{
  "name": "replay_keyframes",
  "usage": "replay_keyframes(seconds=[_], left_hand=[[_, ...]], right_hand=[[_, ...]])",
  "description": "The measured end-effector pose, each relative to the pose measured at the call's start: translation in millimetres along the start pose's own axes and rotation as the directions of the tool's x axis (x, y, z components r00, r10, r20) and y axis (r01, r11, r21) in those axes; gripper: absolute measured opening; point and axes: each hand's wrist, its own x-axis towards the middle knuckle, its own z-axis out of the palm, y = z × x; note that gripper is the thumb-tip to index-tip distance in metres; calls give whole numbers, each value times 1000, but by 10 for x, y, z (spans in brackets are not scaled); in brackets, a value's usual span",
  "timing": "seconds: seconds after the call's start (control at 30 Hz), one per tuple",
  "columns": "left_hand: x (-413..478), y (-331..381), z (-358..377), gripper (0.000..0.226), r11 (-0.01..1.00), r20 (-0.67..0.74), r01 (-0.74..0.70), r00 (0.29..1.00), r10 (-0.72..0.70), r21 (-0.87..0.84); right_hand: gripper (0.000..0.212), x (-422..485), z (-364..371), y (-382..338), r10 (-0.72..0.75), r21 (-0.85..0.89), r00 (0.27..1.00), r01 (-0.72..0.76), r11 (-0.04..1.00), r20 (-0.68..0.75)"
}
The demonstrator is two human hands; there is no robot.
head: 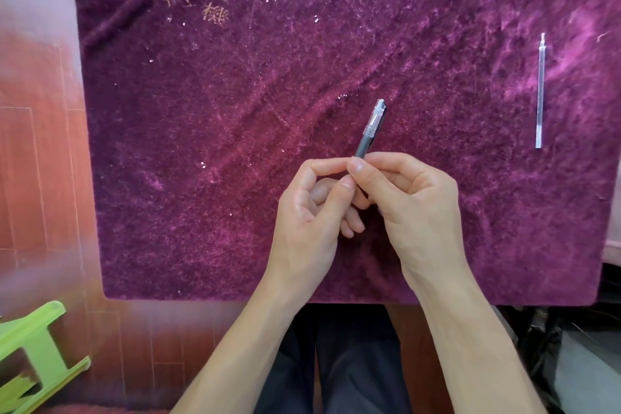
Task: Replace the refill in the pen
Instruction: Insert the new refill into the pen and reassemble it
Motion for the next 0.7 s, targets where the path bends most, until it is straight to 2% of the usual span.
replay_keyframes(seconds=[0.33,0.5,0.6,0.7], left_hand=[[157,-32,3,13,993,18,52,998,-54,105],[33,-98,-91,15,981,4,105,994,-107,162],[-173,-127,-174,17,964,-5,170,985,-173,205],[-505,-174,-283,24,927,-37,309,951,-308,214]], right_hand=[[6,412,-61,-211,-104,-154,988,86,984,-112],[9,630,-116,-282,-156,-306,970,94,947,-185],[13,703,-113,-322,-208,-448,959,103,888,-192],[18,728,-83,-356,-236,-509,956,118,853,-174]])
